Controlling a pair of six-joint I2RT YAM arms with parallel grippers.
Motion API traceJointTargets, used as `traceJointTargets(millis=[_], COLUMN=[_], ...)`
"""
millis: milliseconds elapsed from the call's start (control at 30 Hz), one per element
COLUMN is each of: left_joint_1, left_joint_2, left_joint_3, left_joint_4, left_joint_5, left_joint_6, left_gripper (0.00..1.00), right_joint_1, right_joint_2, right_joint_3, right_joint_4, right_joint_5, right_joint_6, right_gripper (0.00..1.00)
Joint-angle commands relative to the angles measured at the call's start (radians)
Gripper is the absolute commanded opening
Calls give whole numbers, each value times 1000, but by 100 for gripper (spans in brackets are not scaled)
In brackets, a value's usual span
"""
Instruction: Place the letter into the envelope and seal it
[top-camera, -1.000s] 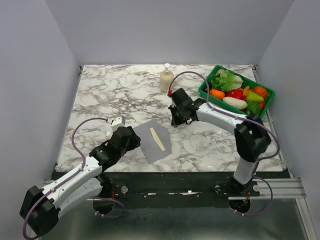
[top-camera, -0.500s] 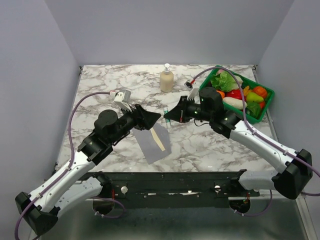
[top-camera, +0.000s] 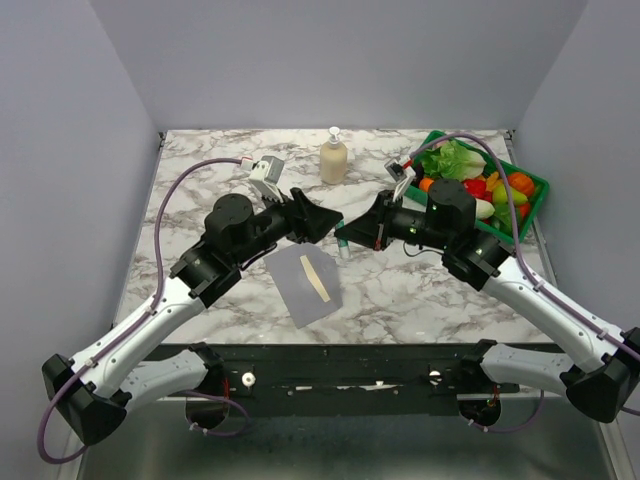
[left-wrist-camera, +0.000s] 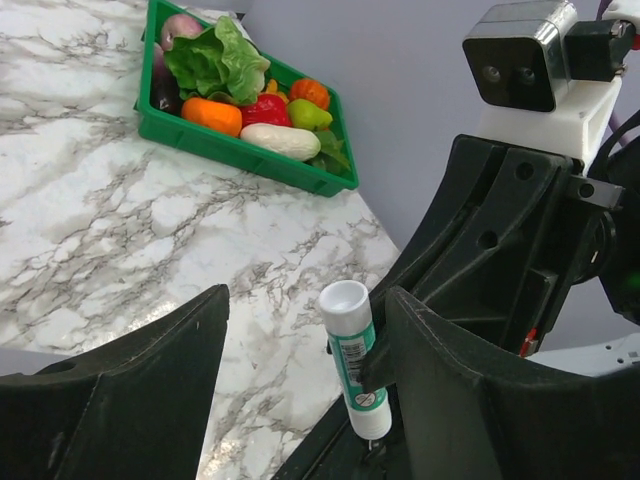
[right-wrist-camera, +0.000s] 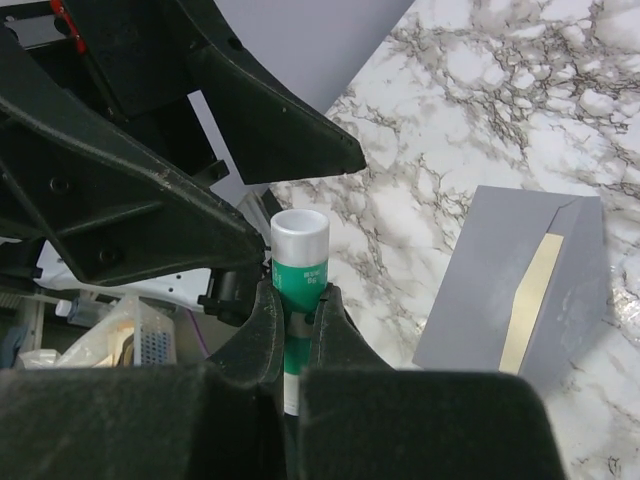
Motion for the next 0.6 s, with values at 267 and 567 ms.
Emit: traceJointTargets(millis=[267, 567], left_joint_1=[-62, -86], left_joint_2=[50, 46], left_joint_3=[29, 1], left_joint_4=[42, 77], left_joint_5=[40, 25], left_joint_6=[-35, -56], left_gripper=[63, 17], right_joint_1=[7, 5], right_joint_2=[-28, -36], right_joint_3=[-15, -30], right_joint_4=[-3, 3], right_joint_5=[-13, -19], right_joint_6=[-25, -19], right_gripper=[1, 1])
